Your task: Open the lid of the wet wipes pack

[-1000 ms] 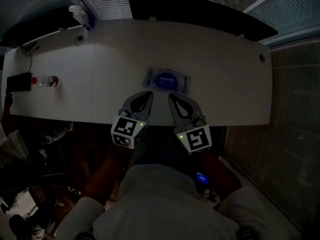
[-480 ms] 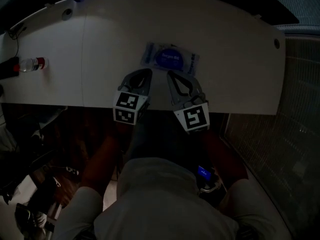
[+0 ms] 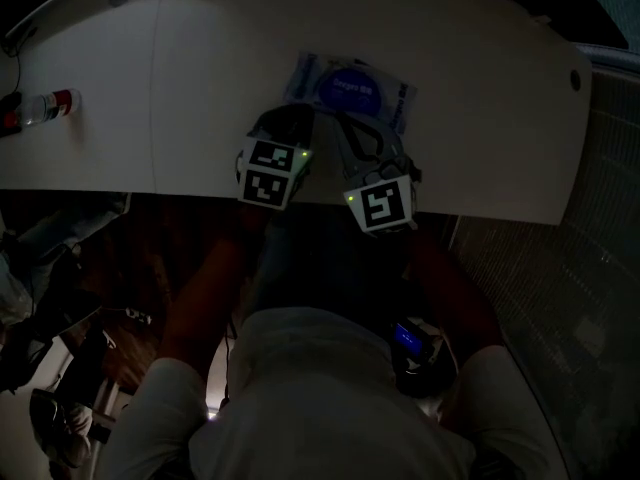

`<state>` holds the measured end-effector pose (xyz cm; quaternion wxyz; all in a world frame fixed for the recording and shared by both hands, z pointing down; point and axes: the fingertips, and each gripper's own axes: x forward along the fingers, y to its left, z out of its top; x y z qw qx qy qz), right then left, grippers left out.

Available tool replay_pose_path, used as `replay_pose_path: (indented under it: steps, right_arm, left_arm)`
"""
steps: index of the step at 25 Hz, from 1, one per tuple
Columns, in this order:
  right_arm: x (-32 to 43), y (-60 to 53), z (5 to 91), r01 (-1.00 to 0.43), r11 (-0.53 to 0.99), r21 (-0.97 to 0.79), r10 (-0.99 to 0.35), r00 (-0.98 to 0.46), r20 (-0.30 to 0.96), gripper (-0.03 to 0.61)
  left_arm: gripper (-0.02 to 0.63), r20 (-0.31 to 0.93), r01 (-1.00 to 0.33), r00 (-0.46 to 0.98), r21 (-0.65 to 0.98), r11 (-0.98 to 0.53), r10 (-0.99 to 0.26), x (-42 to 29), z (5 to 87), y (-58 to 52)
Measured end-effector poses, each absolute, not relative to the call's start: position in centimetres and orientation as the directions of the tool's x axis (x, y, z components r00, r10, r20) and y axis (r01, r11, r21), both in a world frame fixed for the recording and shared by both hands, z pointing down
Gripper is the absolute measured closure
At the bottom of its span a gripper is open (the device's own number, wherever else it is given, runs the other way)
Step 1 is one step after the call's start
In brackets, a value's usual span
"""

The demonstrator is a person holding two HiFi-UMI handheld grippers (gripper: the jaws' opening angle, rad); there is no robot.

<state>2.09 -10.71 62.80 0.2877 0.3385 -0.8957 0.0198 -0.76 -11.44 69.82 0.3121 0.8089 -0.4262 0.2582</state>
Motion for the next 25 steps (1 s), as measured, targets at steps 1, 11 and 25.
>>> replay_pose_path:
  steps: [1,11,25]
  right_arm:
    - [2.0,-10.7,63.3,-0.609,0.773,0.177,-0.595,-0.600,0.535,0.577]
    - [1.6,-11.3,66.0,-0.500,0.800,0.331,-0.591,-0.569,0.572,0.523]
    - [1.1,-10.9,69.4,-0.260,0.809,0.528,-0.581,-0.497,0.645,0.497]
  left_arm:
    - [0.611,0.691,-0.849,0.503,0.285,-0.444,-0.519,-0.6,70.1,-11.5]
    - [0.611,0.728,-0.846,0.501,0.299,-0.440,-0.468,0.1,71.8,-11.6]
    - [0.611,0.752,-0.844,0.492,0.288,-0.452,-0.439,0.2,72.4,-11.7]
